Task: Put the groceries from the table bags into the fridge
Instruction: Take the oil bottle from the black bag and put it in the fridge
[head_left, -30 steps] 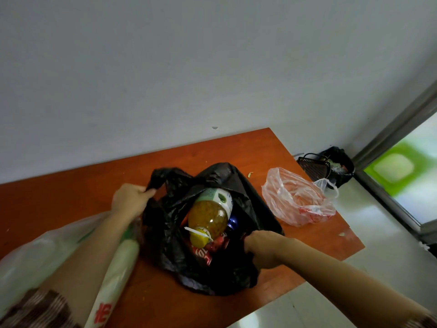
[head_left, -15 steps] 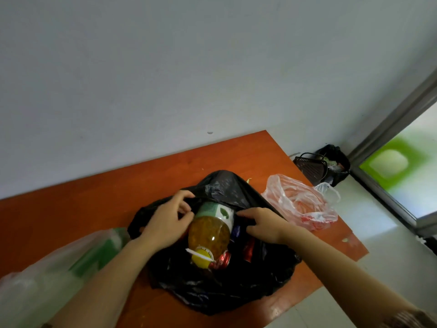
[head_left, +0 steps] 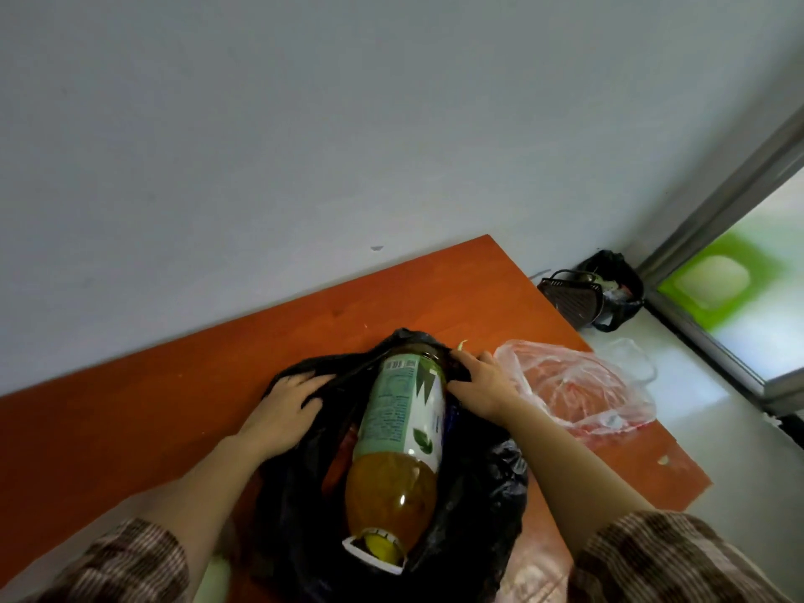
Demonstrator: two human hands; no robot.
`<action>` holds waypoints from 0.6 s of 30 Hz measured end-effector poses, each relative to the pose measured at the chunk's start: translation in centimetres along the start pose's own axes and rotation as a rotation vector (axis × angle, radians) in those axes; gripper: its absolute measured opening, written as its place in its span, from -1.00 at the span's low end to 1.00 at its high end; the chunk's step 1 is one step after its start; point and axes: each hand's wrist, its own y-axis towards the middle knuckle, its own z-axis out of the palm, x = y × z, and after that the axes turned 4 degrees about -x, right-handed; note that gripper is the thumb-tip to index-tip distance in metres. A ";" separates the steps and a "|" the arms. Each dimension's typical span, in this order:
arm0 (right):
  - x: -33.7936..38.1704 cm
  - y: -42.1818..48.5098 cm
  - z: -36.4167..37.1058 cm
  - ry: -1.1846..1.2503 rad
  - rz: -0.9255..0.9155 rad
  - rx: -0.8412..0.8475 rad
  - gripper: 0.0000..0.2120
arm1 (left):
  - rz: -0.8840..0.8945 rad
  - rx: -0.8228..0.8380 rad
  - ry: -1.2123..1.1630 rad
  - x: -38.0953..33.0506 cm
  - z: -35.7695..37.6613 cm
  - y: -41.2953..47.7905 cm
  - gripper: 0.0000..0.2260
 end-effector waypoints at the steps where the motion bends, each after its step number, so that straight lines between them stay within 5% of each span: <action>1: -0.5 -0.3 0.3 0.021 0.024 0.006 -0.36 | -0.032 -0.002 -0.064 0.6 0.7 -0.2 -0.62; 4: -1.7 -2.9 0.7 0.027 -0.049 0.018 -0.32 | -0.044 -0.127 -0.116 1.2 2.1 -2.4 -0.63; 9: -3.9 -9.0 1.9 -0.115 -0.239 0.093 -0.12 | -0.036 -0.356 -0.010 -1.2 3.0 -8.9 -0.36; 18: -8.6 -13.8 4.0 -0.460 -0.555 0.096 -0.05 | -0.174 -0.053 -0.086 -0.5 5.2 -16.1 -0.09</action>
